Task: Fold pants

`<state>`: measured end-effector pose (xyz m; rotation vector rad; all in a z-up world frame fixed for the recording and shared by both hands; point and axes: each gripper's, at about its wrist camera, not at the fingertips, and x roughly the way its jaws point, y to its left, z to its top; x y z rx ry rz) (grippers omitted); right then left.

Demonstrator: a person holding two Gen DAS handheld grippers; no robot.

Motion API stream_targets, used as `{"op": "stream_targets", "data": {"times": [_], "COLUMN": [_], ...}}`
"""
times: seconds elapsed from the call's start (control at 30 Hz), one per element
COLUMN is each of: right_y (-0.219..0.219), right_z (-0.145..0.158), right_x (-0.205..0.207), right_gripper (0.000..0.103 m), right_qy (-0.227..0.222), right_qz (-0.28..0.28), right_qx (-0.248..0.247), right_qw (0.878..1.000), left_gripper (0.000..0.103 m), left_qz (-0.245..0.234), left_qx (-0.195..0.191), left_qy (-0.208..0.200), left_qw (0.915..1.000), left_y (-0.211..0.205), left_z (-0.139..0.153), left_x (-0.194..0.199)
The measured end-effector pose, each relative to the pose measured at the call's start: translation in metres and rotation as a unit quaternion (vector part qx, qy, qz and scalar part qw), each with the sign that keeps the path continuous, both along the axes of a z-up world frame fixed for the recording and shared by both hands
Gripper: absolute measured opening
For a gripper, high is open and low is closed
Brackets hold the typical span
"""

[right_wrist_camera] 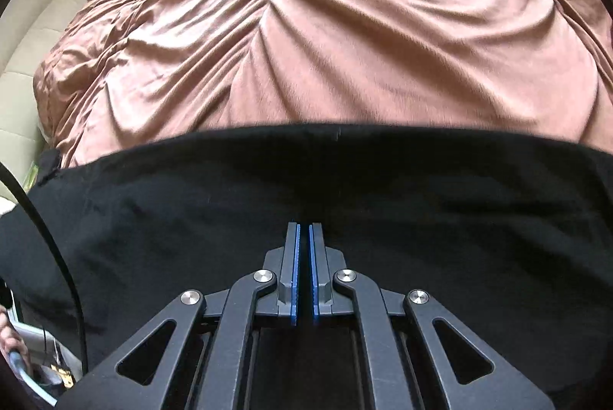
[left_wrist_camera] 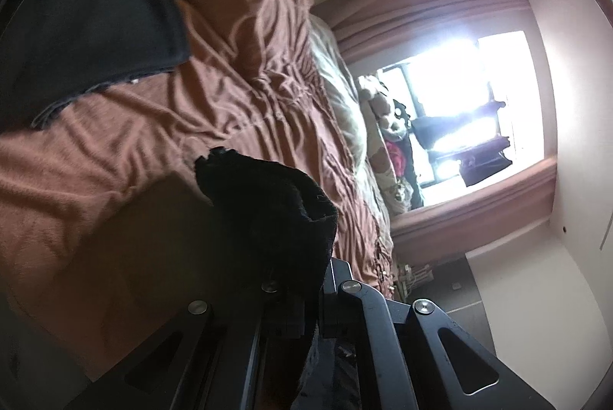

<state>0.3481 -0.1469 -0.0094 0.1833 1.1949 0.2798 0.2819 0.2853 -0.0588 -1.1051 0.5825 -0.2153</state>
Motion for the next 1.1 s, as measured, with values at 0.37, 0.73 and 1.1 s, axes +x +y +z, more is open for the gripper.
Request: {"op": "stream_targets", "data": {"times": [0.37, 0.73, 1.1], "right_y": [-0.011, -0.066, -0.143], "right_z": [-0.003, 0.035, 0.056], "right_x": [-0.059, -0.087, -0.150], "right_gripper": [0.001, 0.002, 0.002], "right_qy": [0.025, -0.011, -0.068], "right_qz": [0.032, 0.005, -0.026], "right_qx": [0.040, 0.097, 0.157], "right_qw": [0.998, 0.995, 0.985], "left_gripper": [0.003, 0.003, 0.003], "left_qz": [-0.043, -0.101, -0.150], "left_qx": [0.038, 0.086, 0.128], "left_qy": [-0.050, -0.100, -0.133], "left_qw": [0.9971, 0.9861, 0.9714], "left_y": [-0.046, -0.119, -0.203], "left_z": [0.078, 0.173, 0.238], "left_x": [0.010, 0.024, 0.036]}}
